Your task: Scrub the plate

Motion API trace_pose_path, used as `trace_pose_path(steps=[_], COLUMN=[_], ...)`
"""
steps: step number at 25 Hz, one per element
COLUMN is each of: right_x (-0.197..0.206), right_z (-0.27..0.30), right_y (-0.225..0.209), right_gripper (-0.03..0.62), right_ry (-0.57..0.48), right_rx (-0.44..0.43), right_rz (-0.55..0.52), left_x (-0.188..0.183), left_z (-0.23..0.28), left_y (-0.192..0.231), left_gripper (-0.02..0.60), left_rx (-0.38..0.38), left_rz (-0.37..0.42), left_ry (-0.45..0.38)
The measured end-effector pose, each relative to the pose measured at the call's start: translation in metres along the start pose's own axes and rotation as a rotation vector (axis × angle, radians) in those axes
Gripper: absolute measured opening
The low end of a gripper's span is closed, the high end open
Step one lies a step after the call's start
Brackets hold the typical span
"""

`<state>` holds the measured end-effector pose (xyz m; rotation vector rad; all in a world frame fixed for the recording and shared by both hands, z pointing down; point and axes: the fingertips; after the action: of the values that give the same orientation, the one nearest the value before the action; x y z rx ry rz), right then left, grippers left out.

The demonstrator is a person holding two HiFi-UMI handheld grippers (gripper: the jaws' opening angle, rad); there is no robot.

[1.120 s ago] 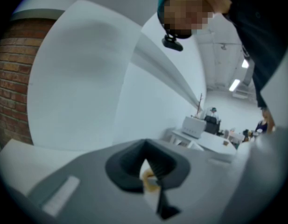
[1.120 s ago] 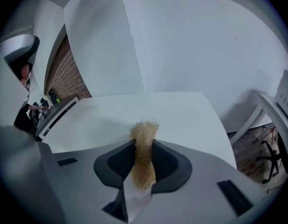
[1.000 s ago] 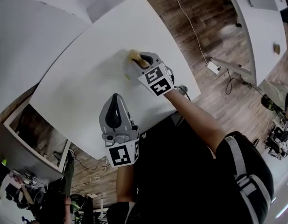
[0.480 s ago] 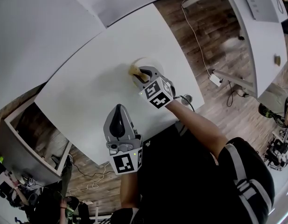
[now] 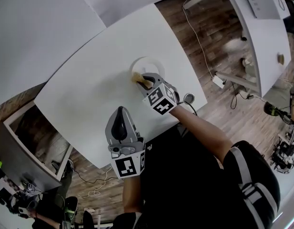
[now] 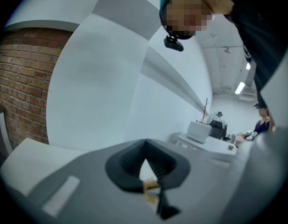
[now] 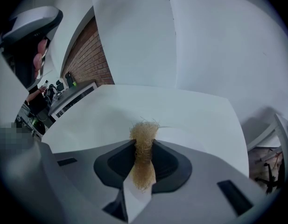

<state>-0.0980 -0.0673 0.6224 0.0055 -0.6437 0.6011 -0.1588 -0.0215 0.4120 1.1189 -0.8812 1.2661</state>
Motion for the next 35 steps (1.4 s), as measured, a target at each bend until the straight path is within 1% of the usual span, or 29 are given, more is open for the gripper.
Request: trace_pose_path(steps=[8, 14, 23, 35], right_x=[0.023, 0.034, 0.026, 0.016], right_z=[-0.015, -0.019, -0.017, -0.012], right_y=[0.016, 0.015, -0.008, -0.054], right_gripper=[0.081, 0.081, 0.081, 0.081], right_ry=[0.014, 0.016, 0.007, -0.004], right_rx=[-0.013, -0.013, -0.026, -0.037], right_rz=[-0.012, -0.005, -0.009, 0.004], left_x=[0.003, 0.006, 0.009, 0.007], left_z=[-0.017, -0.022, -0.008, 0.023], left_y=[-0.011, -0.018, -0.030, -0.049], left_gripper=[0.002, 0.002, 0.002, 0.002], left_rx=[0.004, -0.003, -0.009, -0.009], left_rz=[0.002, 0.002, -0.007, -0.008], left_ry=[-0.012, -0.015, 0.008, 0.020])
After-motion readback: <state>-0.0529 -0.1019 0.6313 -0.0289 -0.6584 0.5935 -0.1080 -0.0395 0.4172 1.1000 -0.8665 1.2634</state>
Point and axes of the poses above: the fingertips, and each gripper's own axes: z forward along the fingers, y to its left, x out of its underside, and after that the axes turned 4 degrees about z, right-handed
